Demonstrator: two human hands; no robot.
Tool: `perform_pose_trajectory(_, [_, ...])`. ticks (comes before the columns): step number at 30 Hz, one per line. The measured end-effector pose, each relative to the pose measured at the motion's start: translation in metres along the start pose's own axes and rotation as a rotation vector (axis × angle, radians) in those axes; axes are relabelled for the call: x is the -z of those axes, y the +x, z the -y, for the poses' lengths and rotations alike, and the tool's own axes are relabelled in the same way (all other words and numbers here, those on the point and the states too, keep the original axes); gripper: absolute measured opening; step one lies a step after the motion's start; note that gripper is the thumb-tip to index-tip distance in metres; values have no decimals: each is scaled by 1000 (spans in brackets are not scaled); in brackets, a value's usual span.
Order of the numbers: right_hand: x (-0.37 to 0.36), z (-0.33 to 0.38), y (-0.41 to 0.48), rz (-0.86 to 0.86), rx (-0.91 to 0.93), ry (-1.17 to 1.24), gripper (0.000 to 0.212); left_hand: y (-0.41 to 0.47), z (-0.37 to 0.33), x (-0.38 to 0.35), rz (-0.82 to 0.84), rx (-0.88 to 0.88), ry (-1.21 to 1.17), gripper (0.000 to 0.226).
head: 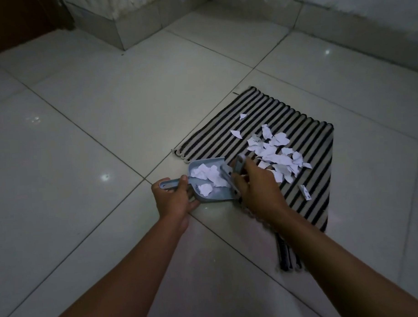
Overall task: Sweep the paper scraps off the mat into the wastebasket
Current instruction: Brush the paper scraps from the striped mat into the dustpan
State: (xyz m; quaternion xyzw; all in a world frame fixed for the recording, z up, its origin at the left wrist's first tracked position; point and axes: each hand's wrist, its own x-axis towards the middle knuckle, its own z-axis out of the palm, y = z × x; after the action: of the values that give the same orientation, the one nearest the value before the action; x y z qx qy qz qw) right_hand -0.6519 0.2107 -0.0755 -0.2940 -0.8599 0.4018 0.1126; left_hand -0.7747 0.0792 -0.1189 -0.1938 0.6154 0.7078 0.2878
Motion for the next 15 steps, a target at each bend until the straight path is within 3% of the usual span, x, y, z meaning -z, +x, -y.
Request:
perform_pose_trajectory(5, [15,-11,-8,-170,-63,13,13,-6,14,13,-1,12,-21,46])
perform_pose_trajectory(7, [11,-10,-20,-94,-68,10,20,-11,18,14,-7,29,-48,46])
perform_pose_trajectory(10, [4,-5,-32,-20,-2,38,11,-17,23,10,-9,48,-59,46])
perform_pose_trajectory(15, [48,-11,-37,-234,-88,142,16,-33,28,0,37,72,-73,45])
